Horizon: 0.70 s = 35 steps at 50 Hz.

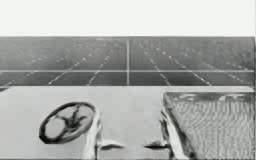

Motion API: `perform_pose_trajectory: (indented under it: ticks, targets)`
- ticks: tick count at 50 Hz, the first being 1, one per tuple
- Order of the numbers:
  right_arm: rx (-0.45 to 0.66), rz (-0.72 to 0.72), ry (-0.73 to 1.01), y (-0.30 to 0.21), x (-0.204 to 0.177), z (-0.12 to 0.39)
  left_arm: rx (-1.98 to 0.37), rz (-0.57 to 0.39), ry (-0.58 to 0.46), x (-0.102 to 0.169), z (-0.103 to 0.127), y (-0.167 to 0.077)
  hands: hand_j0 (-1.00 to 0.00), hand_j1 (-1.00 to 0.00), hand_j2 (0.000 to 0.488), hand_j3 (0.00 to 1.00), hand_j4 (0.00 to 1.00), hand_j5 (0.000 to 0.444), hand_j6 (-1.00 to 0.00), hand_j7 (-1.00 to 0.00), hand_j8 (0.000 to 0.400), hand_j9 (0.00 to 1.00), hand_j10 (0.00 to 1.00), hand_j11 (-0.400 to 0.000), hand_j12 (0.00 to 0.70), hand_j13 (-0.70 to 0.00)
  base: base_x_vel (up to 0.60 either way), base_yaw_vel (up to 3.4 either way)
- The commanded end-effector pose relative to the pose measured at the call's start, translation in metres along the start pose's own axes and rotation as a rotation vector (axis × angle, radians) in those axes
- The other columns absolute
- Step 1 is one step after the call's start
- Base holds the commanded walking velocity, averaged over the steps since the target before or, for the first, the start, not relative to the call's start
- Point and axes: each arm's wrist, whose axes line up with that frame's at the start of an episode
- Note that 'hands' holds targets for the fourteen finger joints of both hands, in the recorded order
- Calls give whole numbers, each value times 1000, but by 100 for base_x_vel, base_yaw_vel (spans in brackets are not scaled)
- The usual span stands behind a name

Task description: Pick up and drop off the object

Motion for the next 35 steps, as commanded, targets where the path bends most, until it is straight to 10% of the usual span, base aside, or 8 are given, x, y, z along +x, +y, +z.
perform_pose_trajectory:
  ticks: [1,6,16,27,30,31,32,35]
  targets:
    - [-147,-219,-244,12,36,-38,-80,202,-137,59,-9,-31,0,0,0,0,0,0,0,0,0,0,0,0,0,0,0,0]
    - [-147,-224,-234,13,16,-45,-25,213,-32,68,23,3,0,0,0,0,0,0,0,0,0,0,0,0,0,0,0,0]
    - [-133,-228,-241,20,16,-44,1153,158,-25,78,79,41,0,0,0,0,0,0,0,0,0,0,0,0,0,0,0,0]
    - [-114,-230,-240,29,19,-45,1277,22,241,97,1,67,0,0,0,0,0,0,0,0,0,0,0,0,0,0,0,0]
    - [-100,-208,-236,22,13,-40,1253,38,216,95,-4,78,0,-283,142,0,0,0,0,-283,113,0,0,0,198,0,0,0]
    - [-108,-218,-241,22,8,-43,1188,67,211,88,-11,82,-78,-1000,461,0,0,0,-78,-1000,400,0,0,0,700,0,0,0]
    - [-101,-196,-244,22,11,-45,1145,41,265,97,-15,77,-1000,-1000,0,0,0,0,-1000,-1000,400,0,0,0,700,0,0,0]
    - [-103,-202,-226,23,3,-43,1152,-34,295,87,-4,92,-1000,-1000,0,0,0,0,-1000,-1000,400,0,0,0,700,0,0,0]
